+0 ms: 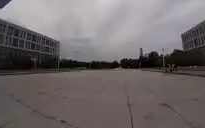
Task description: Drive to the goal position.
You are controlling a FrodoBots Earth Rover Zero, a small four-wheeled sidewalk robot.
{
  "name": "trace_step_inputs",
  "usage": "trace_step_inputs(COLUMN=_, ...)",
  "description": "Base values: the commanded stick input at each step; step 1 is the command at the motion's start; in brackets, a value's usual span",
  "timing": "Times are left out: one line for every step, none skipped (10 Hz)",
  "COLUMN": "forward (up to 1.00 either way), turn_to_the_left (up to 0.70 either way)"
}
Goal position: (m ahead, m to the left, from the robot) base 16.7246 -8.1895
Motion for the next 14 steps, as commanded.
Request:
trace_step_inputs(forward=0.70, turn_to_the_left=0.00)
trace_step_inputs(forward=0.70, turn_to_the_left=0.00)
trace_step_inputs(forward=0.70, turn_to_the_left=0.00)
trace_step_inputs(forward=0.70, turn_to_the_left=0.00)
trace_step_inputs(forward=0.70, turn_to_the_left=0.00)
trace_step_inputs(forward=0.70, turn_to_the_left=0.00)
trace_step_inputs(forward=0.70, turn_to_the_left=0.00)
trace_step_inputs(forward=0.70, turn_to_the_left=0.00)
trace_step_inputs(forward=0.70, turn_to_the_left=0.00)
trace_step_inputs(forward=0.70, turn_to_the_left=0.00)
trace_step_inputs(forward=0.70, turn_to_the_left=0.00)
trace_step_inputs(forward=0.70, turn_to_the_left=0.00)
trace_step_inputs(forward=0.70, turn_to_the_left=0.00)
trace_step_inputs(forward=0.70, turn_to_the_left=0.00)
